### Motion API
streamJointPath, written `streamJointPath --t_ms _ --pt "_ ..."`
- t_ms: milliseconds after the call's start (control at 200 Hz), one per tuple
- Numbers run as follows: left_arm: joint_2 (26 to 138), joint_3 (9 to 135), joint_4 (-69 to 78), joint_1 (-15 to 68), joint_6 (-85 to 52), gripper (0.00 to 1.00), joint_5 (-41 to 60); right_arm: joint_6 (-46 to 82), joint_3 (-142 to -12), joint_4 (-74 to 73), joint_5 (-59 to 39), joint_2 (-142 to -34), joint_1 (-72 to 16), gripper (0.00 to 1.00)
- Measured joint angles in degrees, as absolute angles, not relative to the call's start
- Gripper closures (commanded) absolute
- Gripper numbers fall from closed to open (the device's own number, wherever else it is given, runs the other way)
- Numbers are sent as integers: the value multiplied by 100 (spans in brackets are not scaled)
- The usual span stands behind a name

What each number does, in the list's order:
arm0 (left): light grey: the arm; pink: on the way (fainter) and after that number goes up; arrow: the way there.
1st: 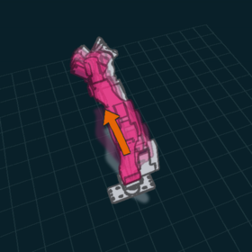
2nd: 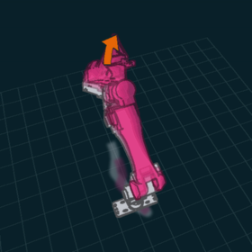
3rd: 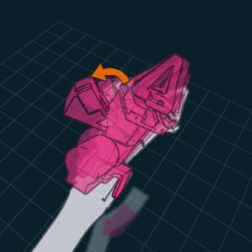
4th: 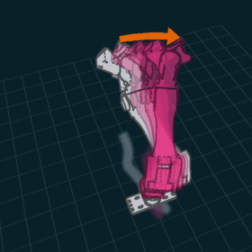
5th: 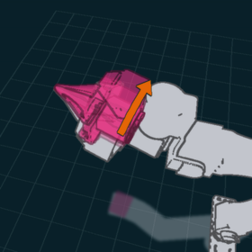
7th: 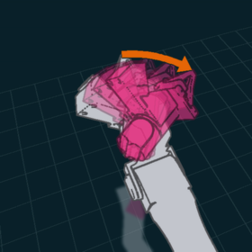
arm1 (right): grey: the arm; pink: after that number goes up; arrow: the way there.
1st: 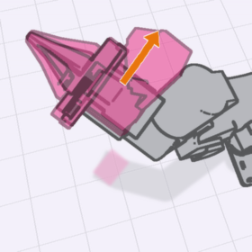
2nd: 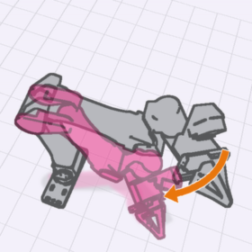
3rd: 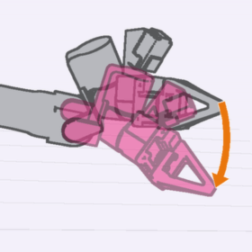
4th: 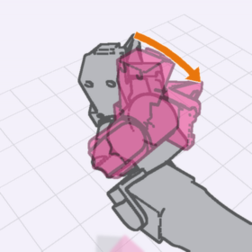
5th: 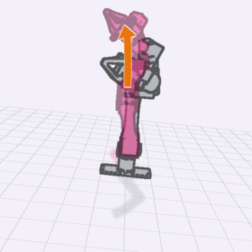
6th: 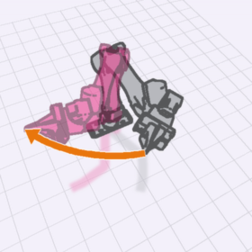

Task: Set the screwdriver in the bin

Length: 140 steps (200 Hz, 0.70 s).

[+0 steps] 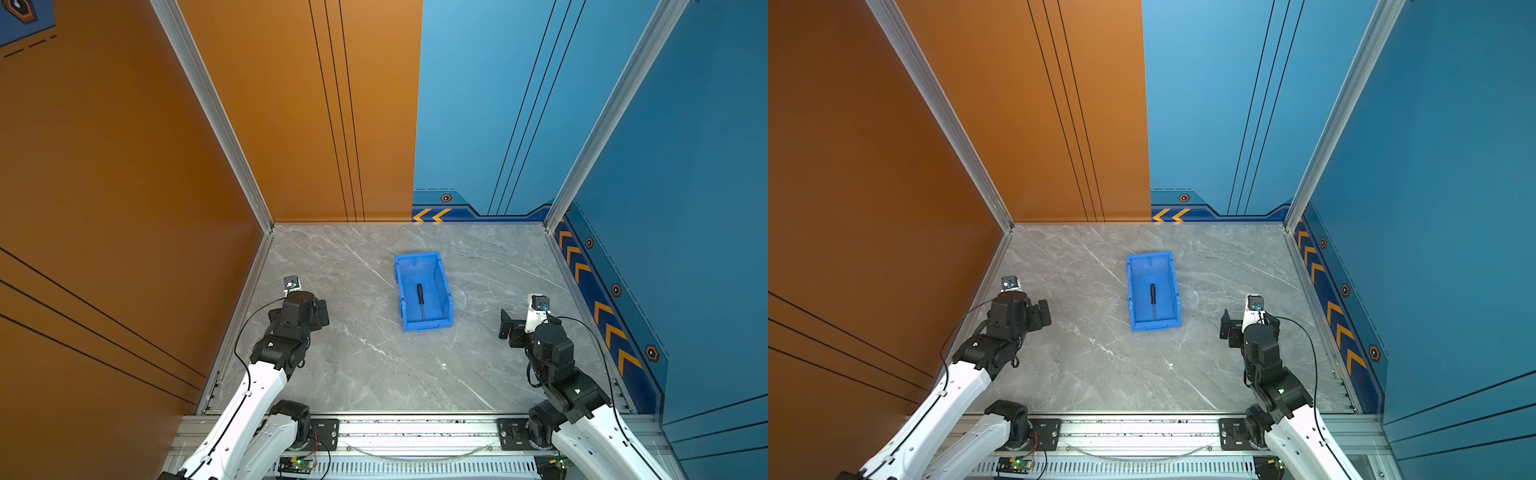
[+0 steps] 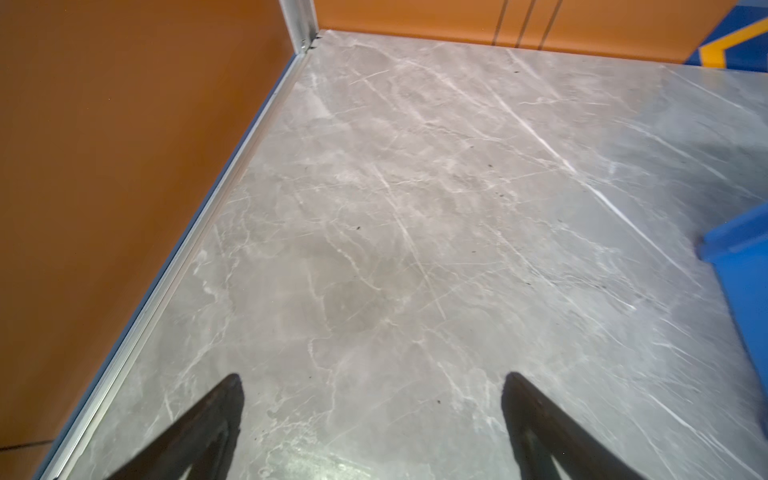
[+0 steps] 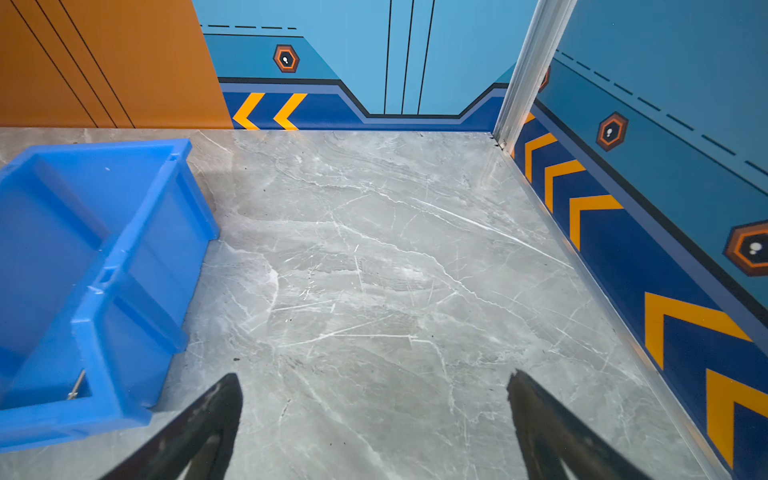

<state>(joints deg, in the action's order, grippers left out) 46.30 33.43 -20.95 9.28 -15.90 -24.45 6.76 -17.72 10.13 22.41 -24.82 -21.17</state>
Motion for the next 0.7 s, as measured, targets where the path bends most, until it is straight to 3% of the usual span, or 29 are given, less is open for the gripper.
streamJointPath --t_ms 370,701 --pt "4495 2008 -642 447 -725 2 -1769 333 -1221 -27 2010 -3151 -1614 0" --pt "5833 1695 1229 377 -663 2 -1782 -14 -683 -1498 1846 -3852 -1498 0"
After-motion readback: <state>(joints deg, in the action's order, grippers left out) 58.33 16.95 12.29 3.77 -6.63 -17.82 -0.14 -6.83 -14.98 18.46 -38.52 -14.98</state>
